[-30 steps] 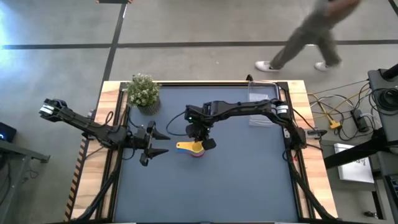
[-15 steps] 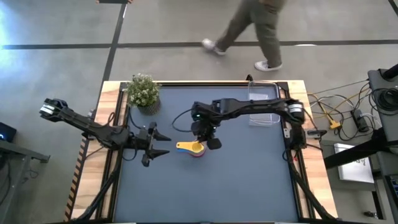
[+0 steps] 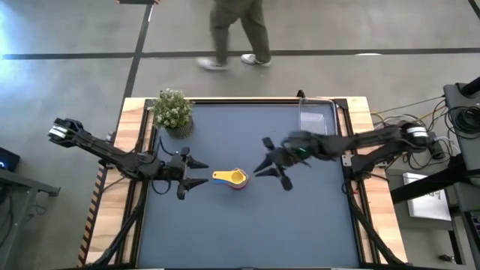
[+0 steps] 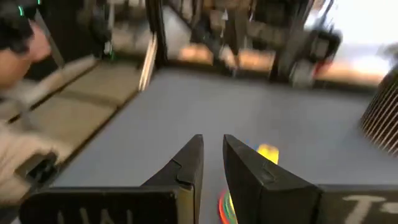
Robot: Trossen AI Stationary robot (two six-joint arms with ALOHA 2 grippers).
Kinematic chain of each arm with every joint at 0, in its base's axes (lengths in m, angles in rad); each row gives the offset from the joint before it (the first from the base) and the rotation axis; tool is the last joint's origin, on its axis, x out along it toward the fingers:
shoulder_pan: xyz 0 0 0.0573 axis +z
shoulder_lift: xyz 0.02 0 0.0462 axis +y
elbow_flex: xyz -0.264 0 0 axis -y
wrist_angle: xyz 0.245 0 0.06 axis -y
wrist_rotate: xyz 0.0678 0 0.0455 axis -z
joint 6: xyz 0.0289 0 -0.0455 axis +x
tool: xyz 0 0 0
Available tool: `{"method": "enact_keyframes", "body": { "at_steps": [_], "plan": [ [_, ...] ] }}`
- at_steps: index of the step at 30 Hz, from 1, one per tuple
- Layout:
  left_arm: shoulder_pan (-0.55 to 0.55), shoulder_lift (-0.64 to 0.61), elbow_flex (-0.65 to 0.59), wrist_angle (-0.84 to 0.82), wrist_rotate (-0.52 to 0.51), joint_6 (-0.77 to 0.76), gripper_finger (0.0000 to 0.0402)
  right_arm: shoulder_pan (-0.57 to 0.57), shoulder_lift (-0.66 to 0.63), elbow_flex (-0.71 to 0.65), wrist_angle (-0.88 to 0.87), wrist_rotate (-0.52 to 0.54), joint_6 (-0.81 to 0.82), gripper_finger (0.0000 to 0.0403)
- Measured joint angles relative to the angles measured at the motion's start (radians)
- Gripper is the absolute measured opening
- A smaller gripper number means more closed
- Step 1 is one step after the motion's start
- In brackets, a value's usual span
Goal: Nest measuring cups in basket
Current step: Put the stacked measuring cups into the transparent bin
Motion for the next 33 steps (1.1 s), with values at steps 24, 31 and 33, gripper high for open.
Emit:
{"method": "enact_keyframes", "body": {
  "at_steps": [24,31,33],
  "plan": [
    [0.043,0.334,0.496,-0.849,-0.080,0.058,0.0237,0.267,-0.210,-0.295,0.222,0.423,-0.039,0.0052],
    [0.138,0.457,0.566,-0.861,0.167,0.045,0.0238,0.283,-0.211,-0.295,0.217,0.422,-0.037,0.0052],
    [0.157,0.496,0.574,-0.866,0.171,0.048,0.0242,0.288,-0.210,-0.295,0.211,0.420,-0.033,0.0052]
  ]
}}
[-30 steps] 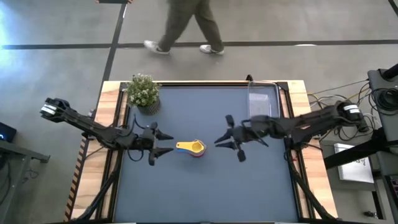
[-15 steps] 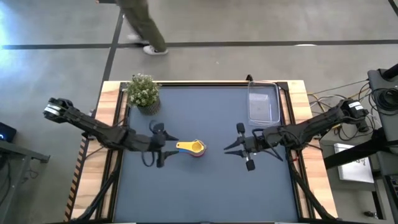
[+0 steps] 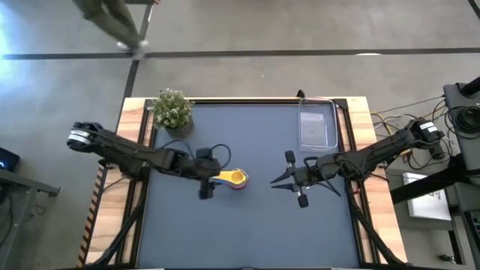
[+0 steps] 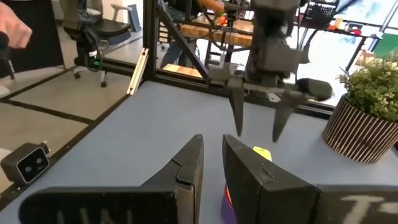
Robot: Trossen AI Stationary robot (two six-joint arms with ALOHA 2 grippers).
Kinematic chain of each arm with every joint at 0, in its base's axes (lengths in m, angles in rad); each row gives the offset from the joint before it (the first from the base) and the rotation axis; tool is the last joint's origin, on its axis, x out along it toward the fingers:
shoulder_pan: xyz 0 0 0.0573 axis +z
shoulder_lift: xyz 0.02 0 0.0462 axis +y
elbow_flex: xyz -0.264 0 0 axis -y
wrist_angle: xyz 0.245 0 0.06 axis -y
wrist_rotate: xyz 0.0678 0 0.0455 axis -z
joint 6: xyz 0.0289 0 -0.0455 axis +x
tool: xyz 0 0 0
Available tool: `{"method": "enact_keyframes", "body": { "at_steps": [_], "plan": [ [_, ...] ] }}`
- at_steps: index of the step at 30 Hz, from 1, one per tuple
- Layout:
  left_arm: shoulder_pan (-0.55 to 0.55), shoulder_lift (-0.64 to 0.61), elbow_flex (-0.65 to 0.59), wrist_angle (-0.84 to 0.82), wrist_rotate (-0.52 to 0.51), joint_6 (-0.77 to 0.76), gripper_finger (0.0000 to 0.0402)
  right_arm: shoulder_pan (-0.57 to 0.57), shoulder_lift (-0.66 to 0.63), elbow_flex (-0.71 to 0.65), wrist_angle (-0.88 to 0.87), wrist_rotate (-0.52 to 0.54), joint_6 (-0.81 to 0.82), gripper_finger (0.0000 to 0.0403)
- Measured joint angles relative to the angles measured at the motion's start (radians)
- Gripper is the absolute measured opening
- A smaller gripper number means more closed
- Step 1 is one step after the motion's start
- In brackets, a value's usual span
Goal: Nest measuring cups in basket
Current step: Put the stacked measuring cups into the transparent bin
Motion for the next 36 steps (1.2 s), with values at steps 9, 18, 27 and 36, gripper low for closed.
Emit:
{"method": "enact_keyframes", "body": {
  "at_steps": [9,18,27,36],
  "plan": [
    [0.054,0.112,0.040,-0.004,0.039,0.016,0.0315,0.012,0.000,-0.001,-0.018,0.001,-0.003,0.0052],
    [0.054,0.203,0.052,-0.014,0.126,-0.038,0.0344,0.012,0.000,-0.001,-0.026,0.001,-0.003,0.0052],
    [0.055,0.240,0.059,-0.018,0.097,-0.172,0.0279,0.012,0.001,-0.001,-0.026,0.002,-0.003,0.0052],
    [0.055,0.287,0.183,-0.022,0.097,-0.328,0.0182,0.012,0.001,-0.001,-0.026,0.004,-0.003,0.0052]
  ]
}}
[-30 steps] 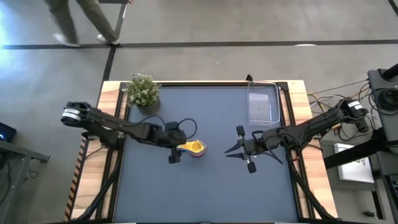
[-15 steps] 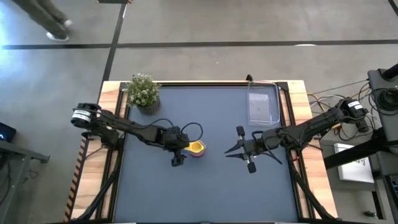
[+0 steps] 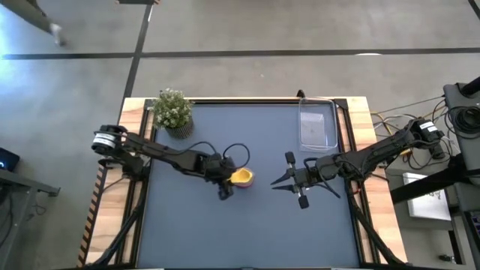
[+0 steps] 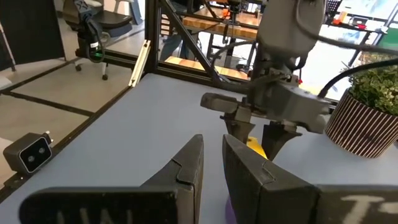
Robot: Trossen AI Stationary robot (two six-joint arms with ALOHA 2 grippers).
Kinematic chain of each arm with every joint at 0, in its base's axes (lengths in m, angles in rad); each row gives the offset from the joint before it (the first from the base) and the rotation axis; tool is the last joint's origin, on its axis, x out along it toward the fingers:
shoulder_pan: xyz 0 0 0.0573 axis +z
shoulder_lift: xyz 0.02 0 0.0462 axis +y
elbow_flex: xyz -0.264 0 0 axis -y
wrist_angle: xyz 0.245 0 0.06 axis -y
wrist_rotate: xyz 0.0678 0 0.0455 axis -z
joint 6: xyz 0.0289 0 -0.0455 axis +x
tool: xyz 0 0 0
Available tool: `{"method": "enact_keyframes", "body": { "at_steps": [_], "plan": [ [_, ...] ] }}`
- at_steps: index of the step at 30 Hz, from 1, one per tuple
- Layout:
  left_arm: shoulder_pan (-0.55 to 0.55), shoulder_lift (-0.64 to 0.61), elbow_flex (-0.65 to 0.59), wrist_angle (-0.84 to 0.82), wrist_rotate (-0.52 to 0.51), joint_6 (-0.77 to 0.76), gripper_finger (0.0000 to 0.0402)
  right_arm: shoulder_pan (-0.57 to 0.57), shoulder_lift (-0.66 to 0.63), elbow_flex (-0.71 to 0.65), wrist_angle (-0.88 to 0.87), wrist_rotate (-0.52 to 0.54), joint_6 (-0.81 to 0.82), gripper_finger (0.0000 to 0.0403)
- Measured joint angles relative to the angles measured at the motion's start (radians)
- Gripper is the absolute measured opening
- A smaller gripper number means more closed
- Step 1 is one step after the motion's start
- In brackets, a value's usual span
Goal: Nest measuring cups in basket
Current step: Put the stacked measuring cups into the transparent bin
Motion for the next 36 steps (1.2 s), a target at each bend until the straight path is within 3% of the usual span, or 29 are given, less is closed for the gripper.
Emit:
{"method": "enact_keyframes", "body": {
  "at_steps": [6,15,26,36],
  "plan": [
    [0.000,0.074,0.103,-0.011,0.000,-0.014,0.0154,0.000,0.000,0.000,0.000,0.000,0.001,0.0052],
    [-0.004,0.202,0.249,-0.174,0.007,0.016,0.0161,0.000,0.000,0.000,-0.003,0.000,0.003,0.0052],
    [-0.004,0.216,0.281,-0.175,0.041,0.037,0.0169,0.000,0.000,0.000,-0.002,0.002,0.004,0.0052],
    [-0.023,0.216,0.292,-0.124,0.136,0.020,0.0169,0.000,0.000,0.000,-0.002,0.018,0.004,0.0052]
  ]
}}
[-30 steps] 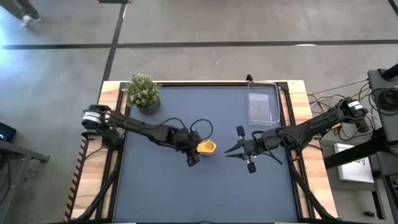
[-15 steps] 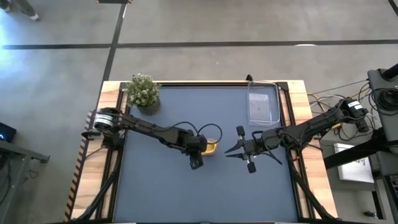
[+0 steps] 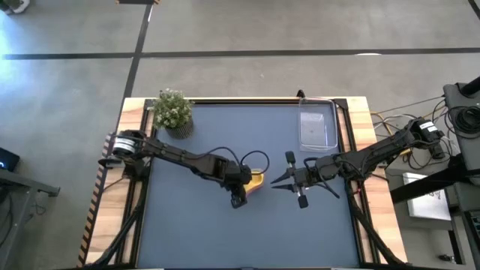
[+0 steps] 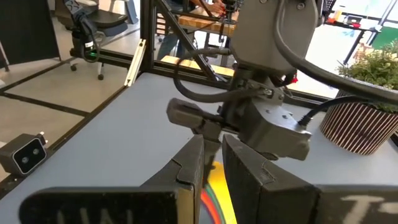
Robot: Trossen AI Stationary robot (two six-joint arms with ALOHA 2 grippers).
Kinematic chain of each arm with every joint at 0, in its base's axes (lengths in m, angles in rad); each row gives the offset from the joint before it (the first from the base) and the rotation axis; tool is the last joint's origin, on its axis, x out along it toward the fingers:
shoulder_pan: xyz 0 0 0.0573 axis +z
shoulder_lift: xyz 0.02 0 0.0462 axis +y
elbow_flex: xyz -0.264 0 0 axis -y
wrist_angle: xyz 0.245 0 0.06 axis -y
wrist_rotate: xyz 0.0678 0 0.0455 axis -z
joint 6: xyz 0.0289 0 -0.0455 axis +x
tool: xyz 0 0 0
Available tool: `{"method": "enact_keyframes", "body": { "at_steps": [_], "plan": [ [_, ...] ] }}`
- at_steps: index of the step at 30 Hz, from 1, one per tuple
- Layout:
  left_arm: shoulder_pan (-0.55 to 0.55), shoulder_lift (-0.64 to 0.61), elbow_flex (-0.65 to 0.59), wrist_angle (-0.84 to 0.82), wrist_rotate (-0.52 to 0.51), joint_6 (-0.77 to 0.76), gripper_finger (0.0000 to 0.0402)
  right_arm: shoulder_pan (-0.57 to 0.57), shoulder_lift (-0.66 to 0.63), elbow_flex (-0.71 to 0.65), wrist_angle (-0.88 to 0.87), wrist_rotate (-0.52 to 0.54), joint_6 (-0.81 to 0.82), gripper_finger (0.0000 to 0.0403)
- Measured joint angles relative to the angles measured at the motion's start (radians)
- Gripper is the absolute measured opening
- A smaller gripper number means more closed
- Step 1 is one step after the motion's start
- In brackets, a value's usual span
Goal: Nest measuring cups in basket
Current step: Put the stacked measuring cups into the transparent bin
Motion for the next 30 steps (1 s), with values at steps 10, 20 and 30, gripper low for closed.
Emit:
{"method": "enact_keyframes", "body": {
  "at_steps": [10,20,30],
  "plan": [
    [-0.011,-0.001,0.000,0.011,0.030,0.045,0.0202,0.000,0.000,0.000,0.002,0.000,0.000,0.0052],
    [-0.011,-0.031,0.000,-0.033,0.029,0.076,0.0259,0.000,0.000,0.000,0.002,0.000,0.009,0.0052],
    [-0.056,-0.216,-0.062,-0.021,-0.216,0.109,0.0248,0.000,0.000,0.006,-0.021,0.027,-0.004,0.0052]
  ]
}}
